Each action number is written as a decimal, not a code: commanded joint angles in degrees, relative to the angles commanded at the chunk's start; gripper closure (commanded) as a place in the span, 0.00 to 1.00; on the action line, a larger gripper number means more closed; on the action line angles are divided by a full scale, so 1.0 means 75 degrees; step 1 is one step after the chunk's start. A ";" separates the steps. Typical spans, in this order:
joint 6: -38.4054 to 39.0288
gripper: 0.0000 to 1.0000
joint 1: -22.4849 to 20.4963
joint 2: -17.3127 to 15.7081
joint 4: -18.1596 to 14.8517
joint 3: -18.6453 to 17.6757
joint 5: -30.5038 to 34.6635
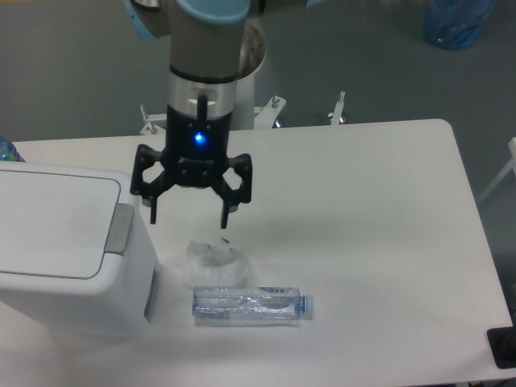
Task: Open the trash can
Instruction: 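Move the open gripper over to the white trash bin's lid edge, then lower the gripper finger onto the lid's front edge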
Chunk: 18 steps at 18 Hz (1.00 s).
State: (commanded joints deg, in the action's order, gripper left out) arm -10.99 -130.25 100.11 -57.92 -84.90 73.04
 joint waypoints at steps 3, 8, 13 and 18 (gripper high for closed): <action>0.0000 0.00 0.0128 0.0070 0.0035 -0.0023 0.0012; 0.0000 0.00 0.0211 0.0117 0.0047 -0.0047 0.0012; 0.0000 0.00 0.0246 0.0164 0.0047 -0.0070 0.0012; 0.0000 0.00 0.0317 0.0164 0.0036 -0.0094 0.0023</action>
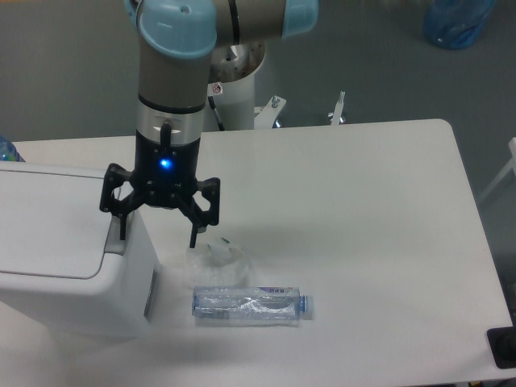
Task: Open the trash can
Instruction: 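Lower the gripper finger onto the lid's front edge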
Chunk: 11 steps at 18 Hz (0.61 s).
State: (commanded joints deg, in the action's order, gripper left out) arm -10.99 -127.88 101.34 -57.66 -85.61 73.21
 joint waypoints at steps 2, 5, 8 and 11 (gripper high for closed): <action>0.0012 0.00 0.0012 0.0023 0.0000 0.0000 0.0000; 0.0012 0.00 0.0012 0.0035 0.0000 0.0012 0.0000; 0.0000 0.00 0.0012 0.0047 0.0012 0.0000 0.0000; -0.0012 0.00 0.0012 0.0094 0.0012 0.0000 0.0000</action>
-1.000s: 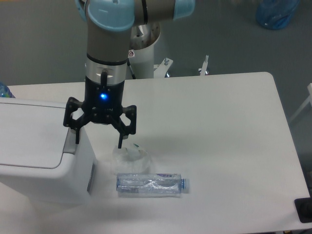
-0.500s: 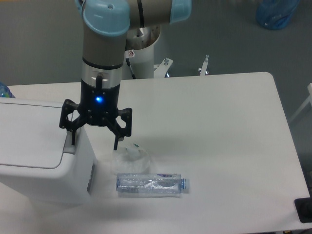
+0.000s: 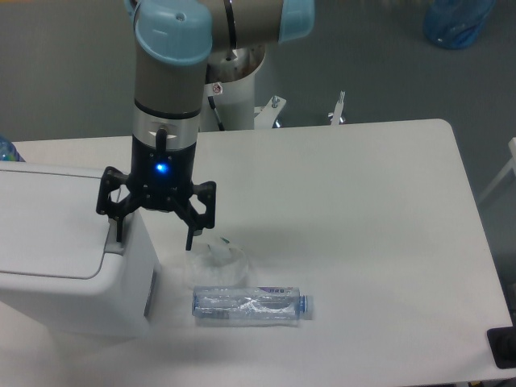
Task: Open the trash can
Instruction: 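Lower the gripper finger onto the lid's front edge, then push the lid edge with the gripper finger to flip it open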
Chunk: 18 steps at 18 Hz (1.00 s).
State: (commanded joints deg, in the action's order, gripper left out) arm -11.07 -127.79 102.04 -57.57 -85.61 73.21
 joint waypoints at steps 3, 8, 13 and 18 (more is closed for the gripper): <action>0.0000 0.00 0.0000 0.0023 0.0000 0.0012 0.0000; -0.0012 0.00 0.0000 0.0023 0.0000 0.0012 0.0000; 0.0000 0.00 -0.0012 0.0047 0.0000 0.0023 0.0000; -0.0291 0.00 -0.0012 0.0058 -0.0012 0.0526 0.0070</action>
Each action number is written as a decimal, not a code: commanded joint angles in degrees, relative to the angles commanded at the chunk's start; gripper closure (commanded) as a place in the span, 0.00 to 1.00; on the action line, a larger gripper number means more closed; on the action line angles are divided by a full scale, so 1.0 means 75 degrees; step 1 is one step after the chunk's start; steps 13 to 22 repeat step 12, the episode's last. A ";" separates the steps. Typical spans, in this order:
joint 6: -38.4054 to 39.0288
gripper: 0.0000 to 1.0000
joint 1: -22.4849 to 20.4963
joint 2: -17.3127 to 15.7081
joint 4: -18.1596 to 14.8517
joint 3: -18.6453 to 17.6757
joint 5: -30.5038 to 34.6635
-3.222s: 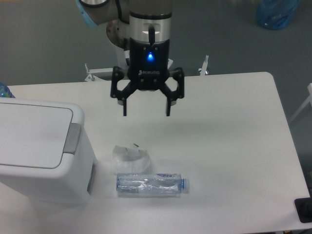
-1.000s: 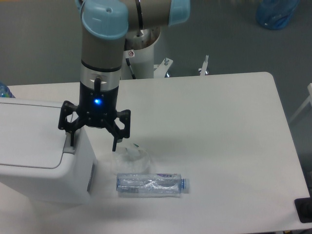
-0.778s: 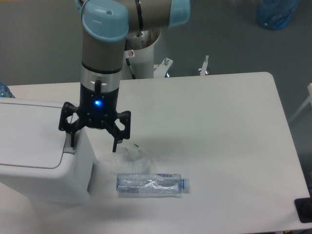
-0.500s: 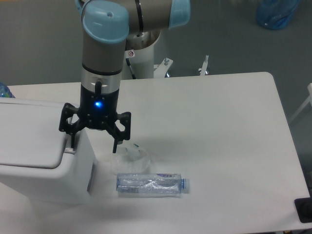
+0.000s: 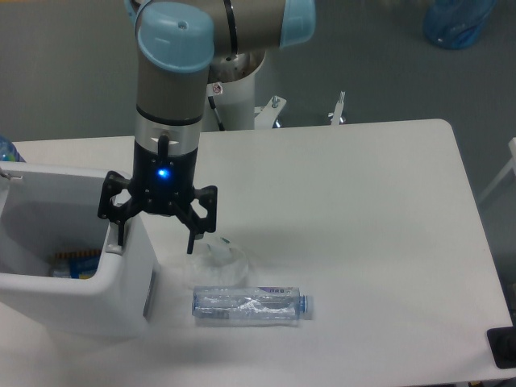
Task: Open the trash can
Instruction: 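Push the lid edge with the gripper finger to flip it open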
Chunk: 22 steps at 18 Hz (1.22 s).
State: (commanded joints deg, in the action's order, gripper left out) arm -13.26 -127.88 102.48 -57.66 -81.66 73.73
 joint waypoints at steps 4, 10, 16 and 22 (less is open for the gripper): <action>-0.0925 0.00 -0.0117 -0.0023 -0.0047 0.0189 0.1661; -0.2611 0.00 -0.0539 -0.0047 -0.0292 0.0072 0.3326; -0.3152 0.00 -0.0679 -0.0070 -0.0538 0.0037 0.3633; -0.3152 0.00 -0.0679 -0.0070 -0.0538 0.0037 0.3633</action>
